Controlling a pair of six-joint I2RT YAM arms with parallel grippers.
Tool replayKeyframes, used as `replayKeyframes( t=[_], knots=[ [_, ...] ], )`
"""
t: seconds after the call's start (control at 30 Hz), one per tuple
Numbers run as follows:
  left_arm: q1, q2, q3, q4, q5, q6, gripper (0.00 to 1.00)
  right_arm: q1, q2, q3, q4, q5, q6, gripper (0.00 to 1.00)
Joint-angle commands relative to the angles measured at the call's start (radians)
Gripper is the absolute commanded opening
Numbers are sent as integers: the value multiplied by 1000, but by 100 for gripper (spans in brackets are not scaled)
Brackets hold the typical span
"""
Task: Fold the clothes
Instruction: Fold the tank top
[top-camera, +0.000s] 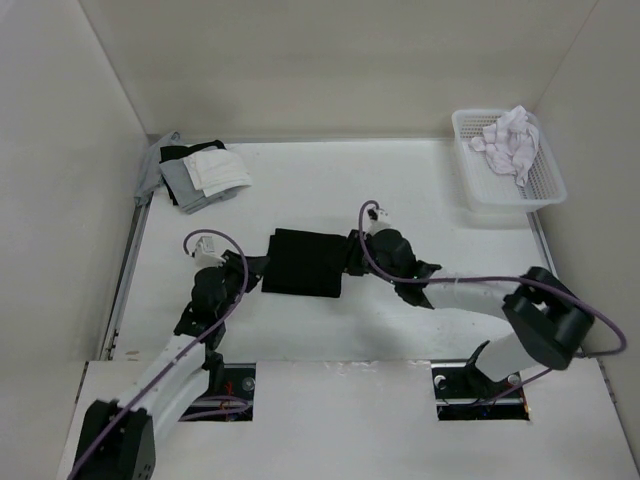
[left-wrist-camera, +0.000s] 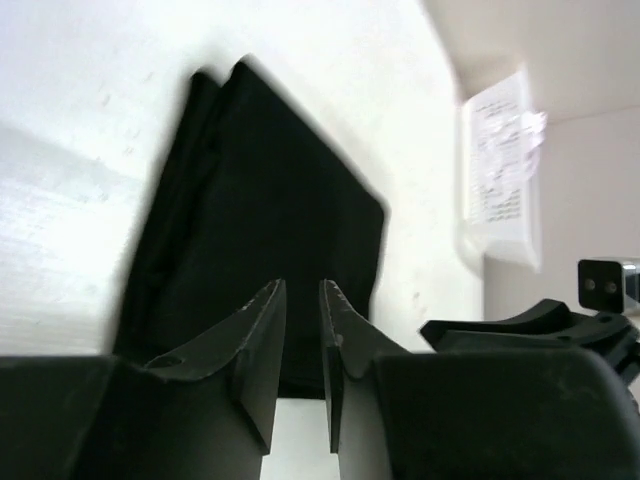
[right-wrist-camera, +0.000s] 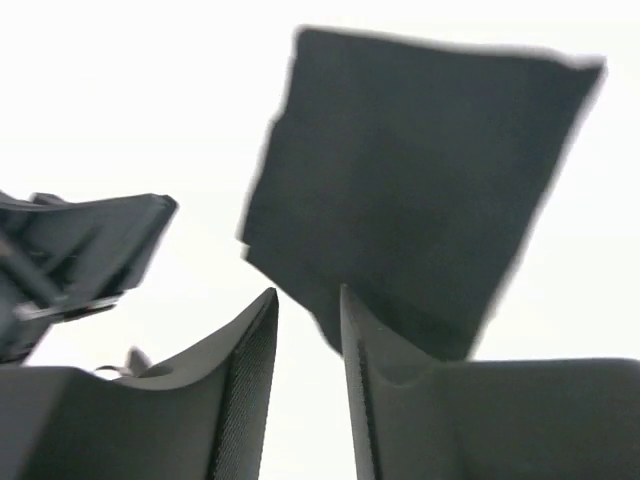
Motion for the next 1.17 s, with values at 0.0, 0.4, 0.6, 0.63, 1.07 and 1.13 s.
replayKeyframes(
  t=[0.0,0.4,0.6,0.63,1.07,1.13],
  knots=[
    [1,-165,100,-241,-79,92,21,-26,-153,17,-27,3,-87,38],
    [60,-129,284,-502,-173,302,36,-289,-428,-114,-38,205,-184,48],
    [108,-106,295,-541,-183,307,38,-358,-424,-242,78,239,-97,48],
    [111,-98,292,-533,-183,307,38,-358,-417,-244,83,239,-97,49],
    [117,-65,270,-485,-191,319,37,-353,-373,-230,86,233,-98,49],
    [117,-55,273,-485,-191,325,41,-353,-370,-230,86,231,-98,49]
  ],
)
